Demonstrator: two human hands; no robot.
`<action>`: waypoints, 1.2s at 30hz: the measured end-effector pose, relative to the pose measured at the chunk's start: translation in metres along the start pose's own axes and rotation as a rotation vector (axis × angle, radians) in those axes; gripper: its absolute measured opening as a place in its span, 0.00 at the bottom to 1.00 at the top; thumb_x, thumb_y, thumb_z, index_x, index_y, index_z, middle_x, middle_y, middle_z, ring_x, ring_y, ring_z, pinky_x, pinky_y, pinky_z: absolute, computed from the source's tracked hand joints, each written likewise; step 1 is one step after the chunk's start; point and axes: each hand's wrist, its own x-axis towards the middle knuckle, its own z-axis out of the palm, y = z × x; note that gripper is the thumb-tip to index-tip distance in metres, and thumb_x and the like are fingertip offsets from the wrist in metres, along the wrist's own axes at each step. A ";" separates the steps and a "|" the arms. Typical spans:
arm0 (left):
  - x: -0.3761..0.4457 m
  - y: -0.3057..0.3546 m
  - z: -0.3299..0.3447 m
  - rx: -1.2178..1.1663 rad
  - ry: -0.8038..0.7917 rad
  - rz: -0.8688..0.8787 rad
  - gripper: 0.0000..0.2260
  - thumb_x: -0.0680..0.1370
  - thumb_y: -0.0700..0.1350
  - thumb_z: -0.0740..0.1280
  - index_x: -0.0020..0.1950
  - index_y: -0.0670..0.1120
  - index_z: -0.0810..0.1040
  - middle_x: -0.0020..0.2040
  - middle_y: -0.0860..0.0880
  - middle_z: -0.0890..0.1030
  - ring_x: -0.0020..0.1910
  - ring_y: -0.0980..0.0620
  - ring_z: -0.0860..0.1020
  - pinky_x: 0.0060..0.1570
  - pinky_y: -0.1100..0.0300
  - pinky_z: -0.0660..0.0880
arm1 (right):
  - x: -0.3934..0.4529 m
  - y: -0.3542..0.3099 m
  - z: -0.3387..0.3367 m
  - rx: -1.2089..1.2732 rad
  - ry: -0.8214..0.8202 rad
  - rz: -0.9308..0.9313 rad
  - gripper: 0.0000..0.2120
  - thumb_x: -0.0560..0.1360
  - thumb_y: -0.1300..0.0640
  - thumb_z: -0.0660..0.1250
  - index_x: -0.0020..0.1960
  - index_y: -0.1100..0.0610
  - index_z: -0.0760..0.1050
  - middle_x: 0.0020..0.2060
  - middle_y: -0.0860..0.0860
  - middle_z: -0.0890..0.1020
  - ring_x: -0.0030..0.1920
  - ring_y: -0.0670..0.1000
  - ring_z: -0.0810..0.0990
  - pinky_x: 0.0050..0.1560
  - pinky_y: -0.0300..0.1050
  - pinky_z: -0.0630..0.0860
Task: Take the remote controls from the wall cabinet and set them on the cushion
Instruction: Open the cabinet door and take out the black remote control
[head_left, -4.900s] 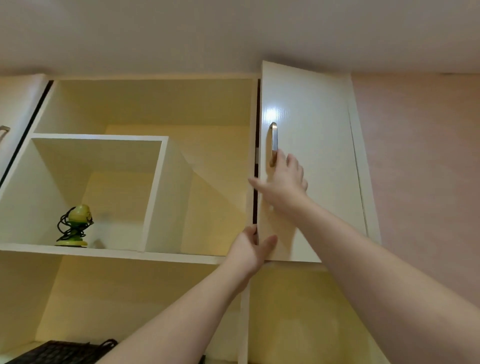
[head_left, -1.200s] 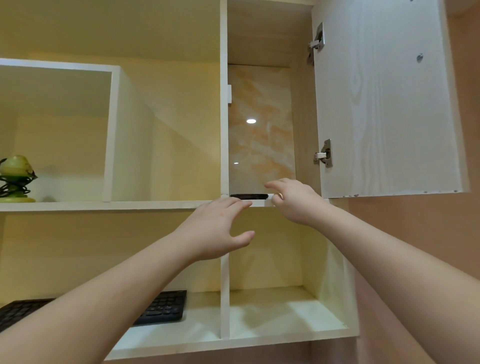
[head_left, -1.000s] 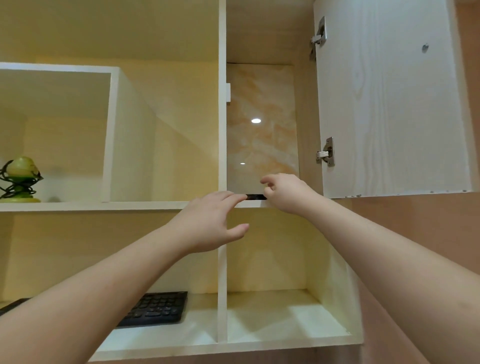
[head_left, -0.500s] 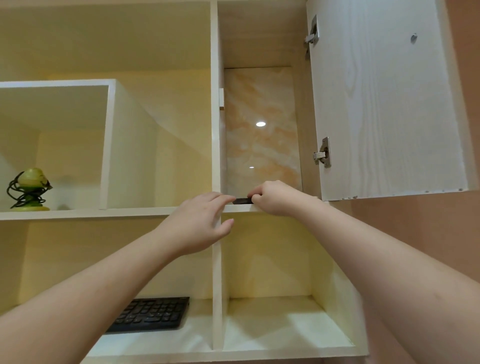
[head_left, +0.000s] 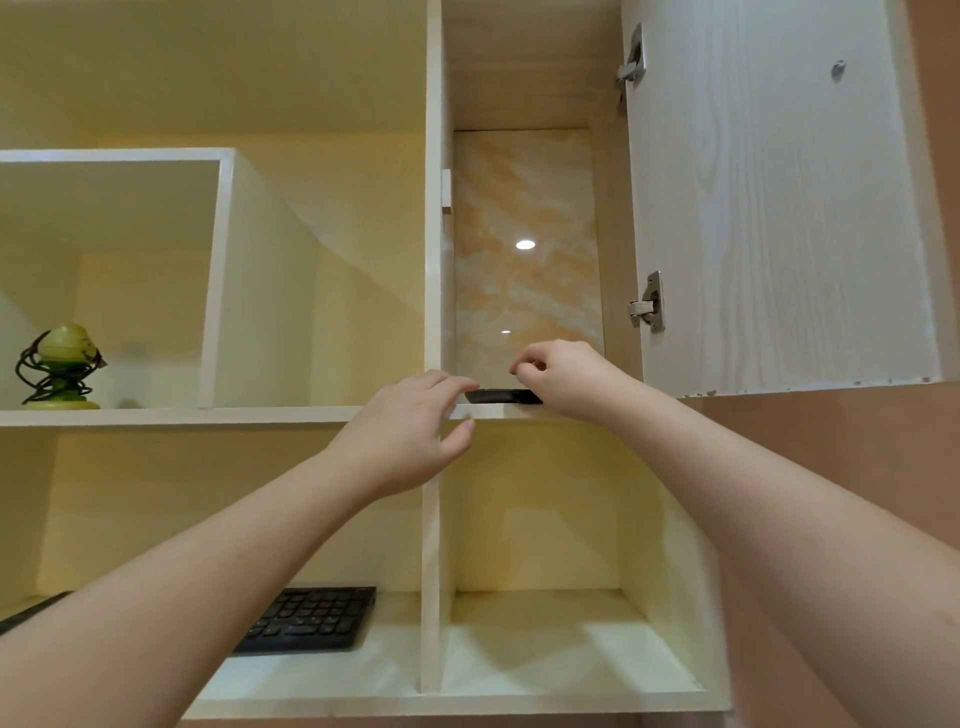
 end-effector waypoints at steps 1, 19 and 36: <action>0.001 0.001 0.001 -0.004 0.004 0.002 0.21 0.80 0.54 0.58 0.73 0.53 0.65 0.67 0.54 0.73 0.66 0.53 0.69 0.63 0.57 0.66 | 0.001 -0.002 0.003 -0.011 -0.007 0.009 0.15 0.77 0.46 0.58 0.56 0.51 0.78 0.48 0.50 0.82 0.40 0.50 0.79 0.39 0.44 0.75; 0.021 0.015 0.005 -0.272 -0.072 -0.096 0.24 0.78 0.49 0.64 0.74 0.51 0.65 0.67 0.51 0.73 0.65 0.54 0.71 0.62 0.61 0.68 | -0.009 0.032 -0.027 -0.065 -0.092 0.123 0.13 0.74 0.51 0.63 0.56 0.51 0.78 0.49 0.47 0.82 0.47 0.49 0.79 0.44 0.42 0.74; 0.054 0.017 0.010 -0.218 -0.136 -0.177 0.28 0.76 0.47 0.67 0.75 0.50 0.63 0.70 0.48 0.72 0.66 0.48 0.71 0.64 0.55 0.70 | -0.012 0.043 -0.026 -0.029 -0.042 0.134 0.14 0.69 0.44 0.70 0.48 0.53 0.82 0.43 0.51 0.83 0.43 0.51 0.79 0.43 0.44 0.74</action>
